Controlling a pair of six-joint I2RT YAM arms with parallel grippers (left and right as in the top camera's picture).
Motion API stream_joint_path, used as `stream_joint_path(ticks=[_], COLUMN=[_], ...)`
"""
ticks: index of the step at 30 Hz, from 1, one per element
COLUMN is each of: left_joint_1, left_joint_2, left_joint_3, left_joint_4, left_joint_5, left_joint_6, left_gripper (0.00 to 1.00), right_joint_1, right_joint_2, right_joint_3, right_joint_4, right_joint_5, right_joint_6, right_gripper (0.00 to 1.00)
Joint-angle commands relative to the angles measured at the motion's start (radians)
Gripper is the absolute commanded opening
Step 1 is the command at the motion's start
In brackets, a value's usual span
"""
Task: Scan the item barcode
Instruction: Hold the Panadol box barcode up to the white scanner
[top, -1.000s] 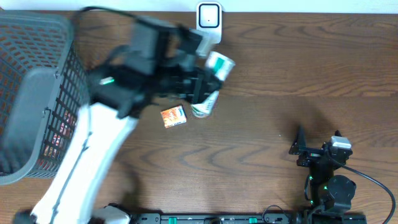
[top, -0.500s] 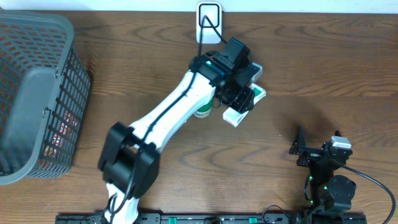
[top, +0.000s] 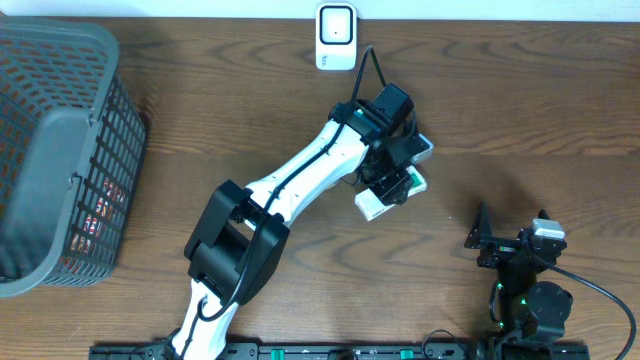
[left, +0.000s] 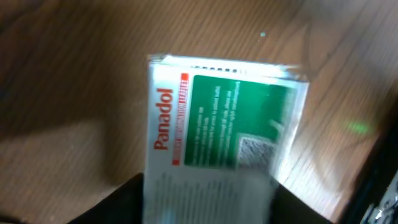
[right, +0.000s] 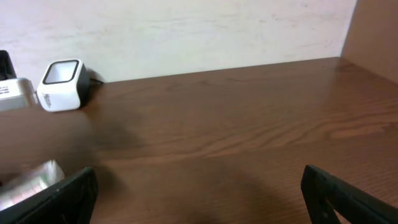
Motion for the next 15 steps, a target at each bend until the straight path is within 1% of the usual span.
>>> stream_joint_path(ticks=[1,4,7,11,12,15], left_joint_1=[0.002,0.002,0.001,0.004,0.004,0.004], left_joint_2=[0.007,-0.004,-0.04,-0.156,-0.208,-0.344], left_joint_3=[0.008,0.01,0.026,0.045,0.05,0.064], left_joint_4=[-0.008,-0.015,-0.061,-0.098,-0.098,-0.097], left_joint_5=[-0.058,-0.111,-0.111,-0.111,-0.111,-0.119], left_joint_6=[0.045,0.045,0.045,0.049,0.048,0.048], left_gripper=[0.75,0.83,0.84,0.84,0.84,0.9], right_joint_1=[-0.006,-0.006,-0.006,-0.006,-0.006,-0.006], right_joint_2=[-0.006,-0.006,-0.006,-0.006,-0.006,-0.006], right_joint_3=[-0.003,-0.003,-0.003,-0.003,-0.003,-0.003], right_joint_4=[0.0,0.0,0.0,0.0,0.0,0.0], right_joint_5=[-0.001,-0.001,-0.001,-0.001,-0.001,-0.001], right_joint_6=[-0.013,-0.013,-0.013,-0.013,-0.013,-0.013], right_gripper=[0.99,0.99,0.99,0.99,0.99,0.99])
